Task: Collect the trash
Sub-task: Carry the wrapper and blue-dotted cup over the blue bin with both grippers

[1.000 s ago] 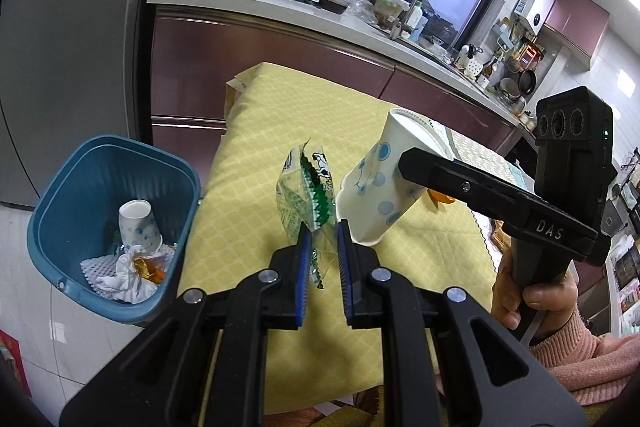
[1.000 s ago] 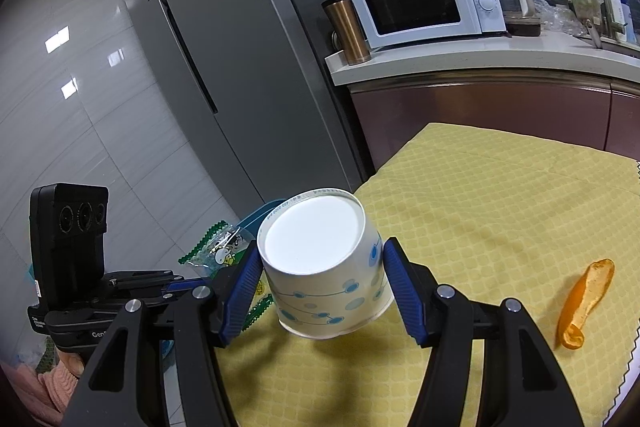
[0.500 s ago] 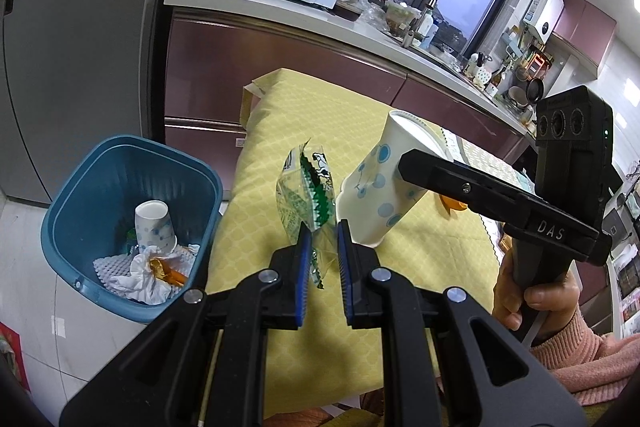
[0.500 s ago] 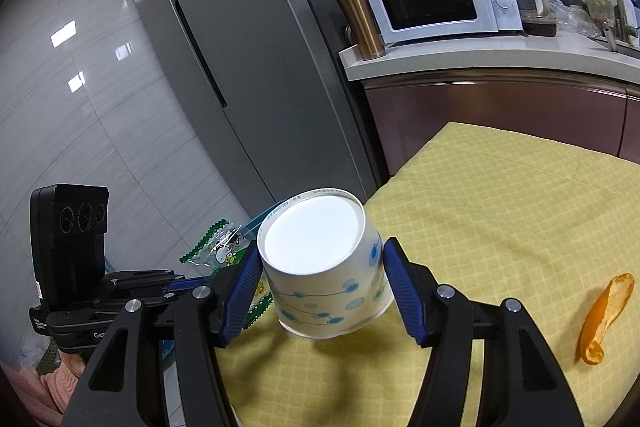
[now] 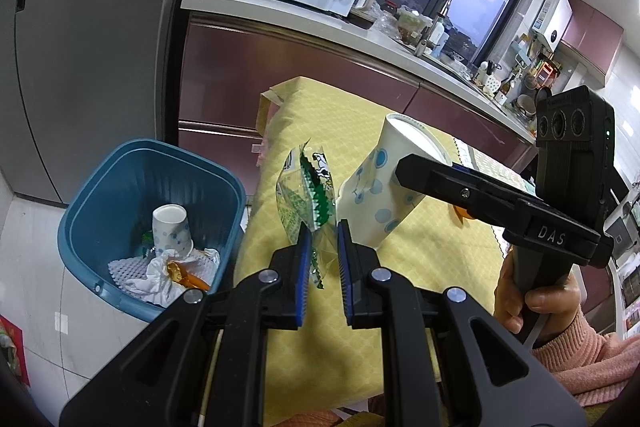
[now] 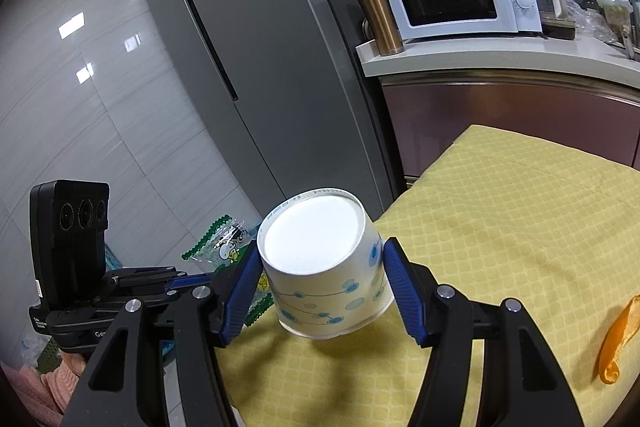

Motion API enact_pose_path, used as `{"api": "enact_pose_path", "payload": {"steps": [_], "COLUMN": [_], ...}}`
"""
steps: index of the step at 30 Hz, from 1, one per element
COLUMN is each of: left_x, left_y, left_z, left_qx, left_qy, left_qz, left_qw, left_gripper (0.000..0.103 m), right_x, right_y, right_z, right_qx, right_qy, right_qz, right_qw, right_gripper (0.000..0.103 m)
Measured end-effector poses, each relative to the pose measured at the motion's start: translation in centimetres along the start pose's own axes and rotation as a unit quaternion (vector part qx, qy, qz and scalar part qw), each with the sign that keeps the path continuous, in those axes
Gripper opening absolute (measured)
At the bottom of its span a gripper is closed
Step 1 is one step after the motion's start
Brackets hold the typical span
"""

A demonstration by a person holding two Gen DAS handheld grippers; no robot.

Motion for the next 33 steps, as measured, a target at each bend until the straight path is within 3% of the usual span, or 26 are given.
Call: {"api": "enact_pose_path", "payload": {"steps": [33], "left_x": [0.9], "left_y": [5.2], "left_z": [1.1], "left_qx": [0.053], "left_qy": [-0.018], "left_qz": [0.026], "left_qw": [0.9981], "left_gripper": [0.013], "right_x": [1.3], "right_y": [2.5], "right_z": [-4.6], "right_qx": [0.029], "right_qy": [0.023], "right_qz": [0.018], "right_qw": [0.999], "right_gripper": [0.06]}}
Point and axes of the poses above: each gripper's, at about its wrist camera, not at the fingertips, and z roughly against the way its jaws point, y to its left, x to its top, the point moved 7 cm from there along -z, roughly the way its jaws point, and after that the axes turned 4 degrees about x, right-handed, at the moved point
